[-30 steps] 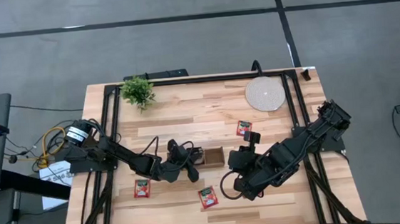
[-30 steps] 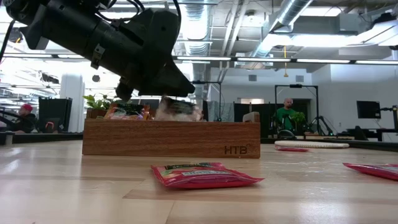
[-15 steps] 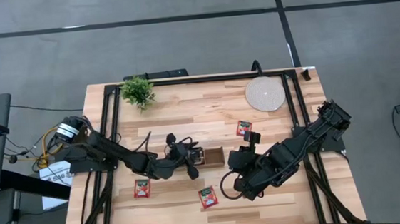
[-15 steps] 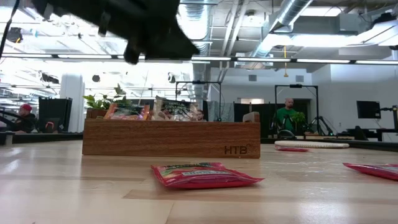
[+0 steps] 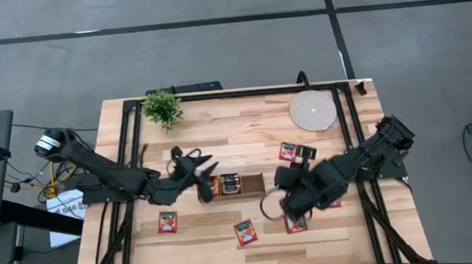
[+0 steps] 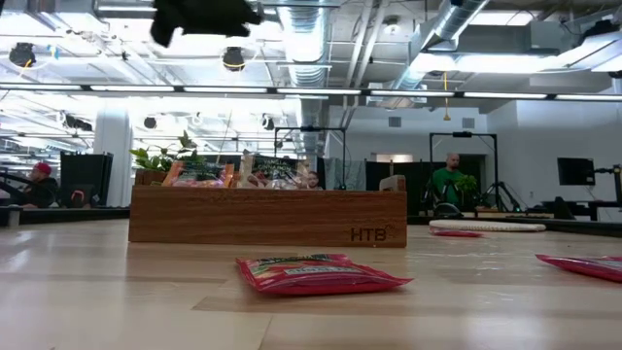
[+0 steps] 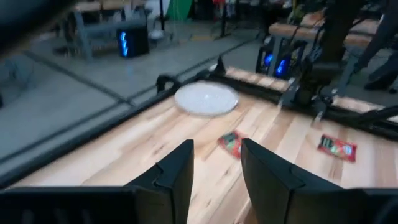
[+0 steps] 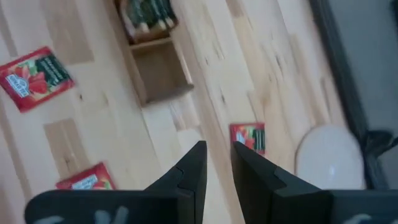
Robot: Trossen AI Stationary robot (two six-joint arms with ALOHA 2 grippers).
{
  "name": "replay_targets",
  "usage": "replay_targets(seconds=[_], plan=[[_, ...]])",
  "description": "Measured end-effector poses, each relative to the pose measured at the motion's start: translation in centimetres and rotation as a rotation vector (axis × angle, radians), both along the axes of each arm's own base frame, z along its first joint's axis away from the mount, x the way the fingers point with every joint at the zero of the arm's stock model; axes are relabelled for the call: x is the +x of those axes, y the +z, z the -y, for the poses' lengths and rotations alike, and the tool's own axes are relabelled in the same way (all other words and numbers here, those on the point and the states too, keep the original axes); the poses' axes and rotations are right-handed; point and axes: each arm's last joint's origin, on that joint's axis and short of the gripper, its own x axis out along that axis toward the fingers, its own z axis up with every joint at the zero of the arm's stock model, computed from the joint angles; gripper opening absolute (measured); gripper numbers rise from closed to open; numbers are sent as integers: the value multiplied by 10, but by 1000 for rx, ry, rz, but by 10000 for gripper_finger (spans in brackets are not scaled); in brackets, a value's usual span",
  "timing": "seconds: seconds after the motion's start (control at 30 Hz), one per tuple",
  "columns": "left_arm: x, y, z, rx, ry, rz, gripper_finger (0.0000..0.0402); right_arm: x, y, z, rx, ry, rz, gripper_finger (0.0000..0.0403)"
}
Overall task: Pick & Place Tea
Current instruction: Put the red tea bag into the right section of the wooden organizer
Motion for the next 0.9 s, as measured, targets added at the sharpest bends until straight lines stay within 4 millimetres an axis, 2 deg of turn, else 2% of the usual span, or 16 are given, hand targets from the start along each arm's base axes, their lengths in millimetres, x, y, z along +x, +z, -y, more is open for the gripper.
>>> replay_targets(seconds=[0.23,0.43,0.63,0.9], plan=[[-45,10,-16,-180,17,-40,126,11,-21,60,106,-200,-141,67],[-71,17,-27,-303,-27,-77,126,23,-48,113,196,-218,-262,67],[-86,18,-32,-320,-73,-145,126,19,-76,158,308,-269,-363,67],[-93,15,-36,-297,-71,-219,126,15,-107,190,445,-252,-375,80]])
